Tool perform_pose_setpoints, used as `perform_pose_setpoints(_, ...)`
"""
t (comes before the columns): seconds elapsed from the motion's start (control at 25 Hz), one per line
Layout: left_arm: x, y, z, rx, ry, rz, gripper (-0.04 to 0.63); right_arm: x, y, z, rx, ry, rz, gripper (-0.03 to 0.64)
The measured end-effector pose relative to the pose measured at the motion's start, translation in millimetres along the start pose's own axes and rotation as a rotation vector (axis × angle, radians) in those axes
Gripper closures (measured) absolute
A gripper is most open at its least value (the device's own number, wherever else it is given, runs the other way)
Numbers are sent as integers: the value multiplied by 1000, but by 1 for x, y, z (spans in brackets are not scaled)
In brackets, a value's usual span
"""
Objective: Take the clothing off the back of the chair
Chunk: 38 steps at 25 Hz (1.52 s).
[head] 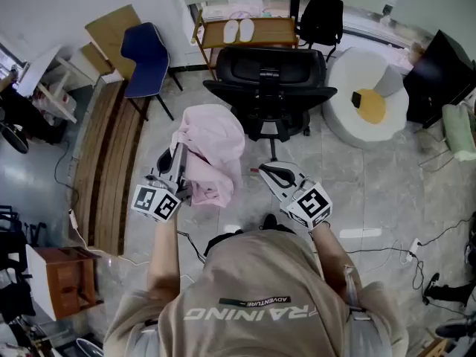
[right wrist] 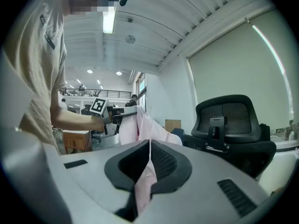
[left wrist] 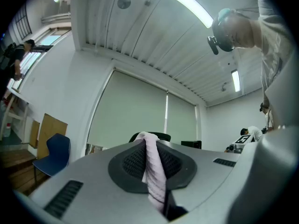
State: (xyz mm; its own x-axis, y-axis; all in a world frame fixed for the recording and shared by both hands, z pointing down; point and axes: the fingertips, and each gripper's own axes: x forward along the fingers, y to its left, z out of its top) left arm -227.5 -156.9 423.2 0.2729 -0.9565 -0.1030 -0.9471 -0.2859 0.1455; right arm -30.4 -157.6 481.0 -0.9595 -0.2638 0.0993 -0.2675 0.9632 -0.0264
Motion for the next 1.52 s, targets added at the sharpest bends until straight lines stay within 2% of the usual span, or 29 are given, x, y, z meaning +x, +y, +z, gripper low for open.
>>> perform_pose_setpoints(0.2,-22,-7,0,22,9,-45,565,2,27,13,-29,-2,-57,583)
perform_pose_setpoints(0.36,-45,-19,-1,54,28,-115,565,-5,51,22,-32,-5,-123,583)
perform_pose_setpoints(0.56,-69,-31,-14,36,43,-190,565,-18,70,19,-28,17,-220,583)
perform_pose_setpoints(0.72,-87,-42,-33,8,63,-228,565,-30,85,13,-24,37,-264,583)
perform_pose_setpoints(0.92,-102,-55,-45,-23,72,-245,565,-43,101,6,-14,41,-288,583)
perform_pose_setpoints(1.16,-110,-75,-34,14,64,-259,565,-58,110,12,-31,22,-285,583)
perform_pose_setpoints(1.36,-115,-96,-27,50,52,-226,565,-83,115,19,-54,12,-267,583)
perform_pose_setpoints(1.52,-124,-121,-24,44,35,-172,565,-118,122,23,-67,14,-238,583)
